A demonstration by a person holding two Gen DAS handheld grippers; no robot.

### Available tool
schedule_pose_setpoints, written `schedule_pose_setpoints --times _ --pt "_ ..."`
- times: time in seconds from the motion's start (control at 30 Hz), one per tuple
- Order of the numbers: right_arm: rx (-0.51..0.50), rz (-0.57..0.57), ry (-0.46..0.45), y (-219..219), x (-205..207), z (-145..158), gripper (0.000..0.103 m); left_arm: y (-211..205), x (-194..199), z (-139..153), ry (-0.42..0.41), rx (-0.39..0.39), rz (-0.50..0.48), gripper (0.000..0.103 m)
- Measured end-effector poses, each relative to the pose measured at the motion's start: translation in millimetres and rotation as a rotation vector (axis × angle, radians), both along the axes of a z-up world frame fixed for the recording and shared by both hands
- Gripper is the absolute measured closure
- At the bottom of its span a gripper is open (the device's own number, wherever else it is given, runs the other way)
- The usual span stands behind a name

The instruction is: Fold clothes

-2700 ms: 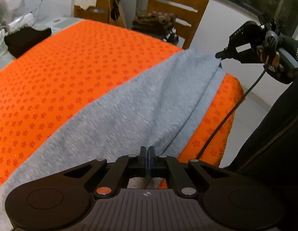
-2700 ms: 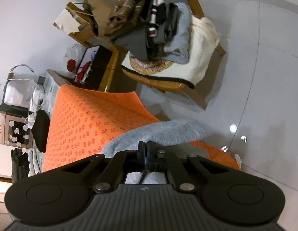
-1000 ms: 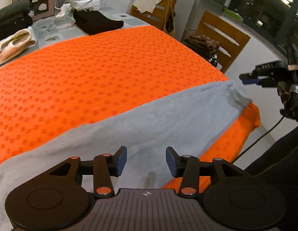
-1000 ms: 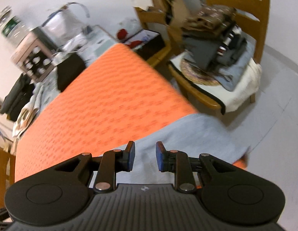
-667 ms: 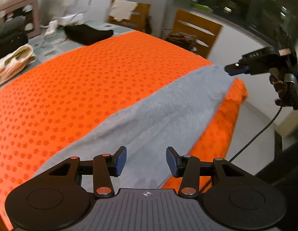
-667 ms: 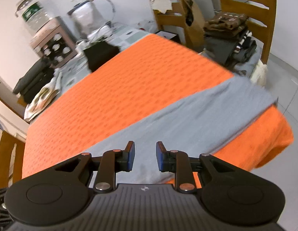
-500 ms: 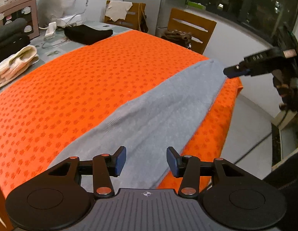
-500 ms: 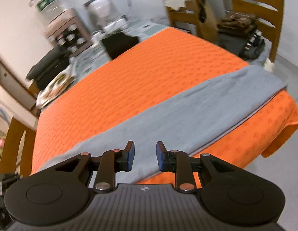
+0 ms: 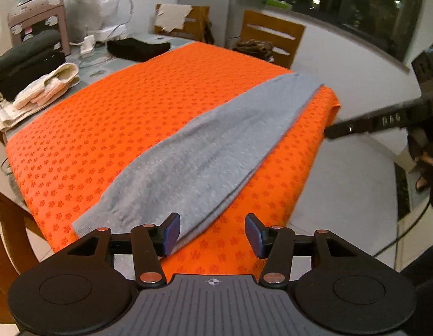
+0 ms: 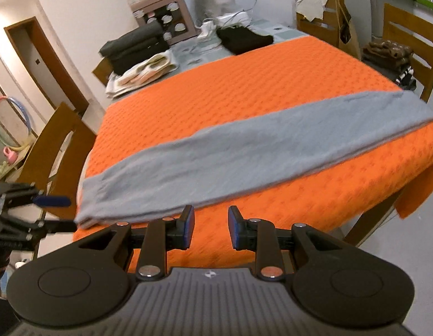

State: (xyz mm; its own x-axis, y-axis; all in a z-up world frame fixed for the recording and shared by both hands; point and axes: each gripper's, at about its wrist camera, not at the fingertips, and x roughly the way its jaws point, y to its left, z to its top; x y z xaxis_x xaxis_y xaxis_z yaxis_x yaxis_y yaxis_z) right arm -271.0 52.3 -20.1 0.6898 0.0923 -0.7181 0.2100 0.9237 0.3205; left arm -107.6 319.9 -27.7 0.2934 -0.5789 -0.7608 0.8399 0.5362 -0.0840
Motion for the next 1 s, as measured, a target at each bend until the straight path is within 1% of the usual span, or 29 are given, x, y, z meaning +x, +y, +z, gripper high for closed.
schedule_pose_setpoints --times 0.1,0.27,0.37,0.47,0.57,0.67,0.73,0.87,0.93,1.0 --pt "-0.015 -0.032 0.009 39 -13 -1 0.073 15 7 -4 -0.003 -0.005 -0.103 0.048" --pt "-0.013 -0.187 0.017 110 -24 -7 0.073 42 35 -8 -0.031 -0.014 -0.298 0.048" --pt "0.0 -0.298 0.023 151 -23 -14 0.073 57 53 -4 -0.085 -0.01 -0.411 0.048" --pt "0.025 -0.384 0.022 183 -17 -19 0.073 69 65 2 -0.145 0.005 -0.488 0.048" --pt "0.035 -0.433 0.01 211 -9 -20 0.073 81 74 10 -0.17 -0.008 -0.535 0.047" --pt "0.04 -0.464 -0.009 229 -4 -18 0.073 88 84 11 -0.175 -0.003 -0.532 0.047" --pt "0.048 -0.483 -0.023 239 0 -17 0.073 92 88 13 -0.19 0.016 -0.526 0.047" --pt "0.044 -0.504 -0.028 256 5 -15 0.073 101 96 19 -0.186 0.006 -0.568 0.046" --pt "0.042 -0.535 -0.023 261 7 -14 0.072 103 100 18 -0.183 -0.001 -0.596 0.046" --pt "0.042 -0.569 -0.022 265 9 -14 0.072 103 107 16 -0.163 -0.012 -0.621 0.046"
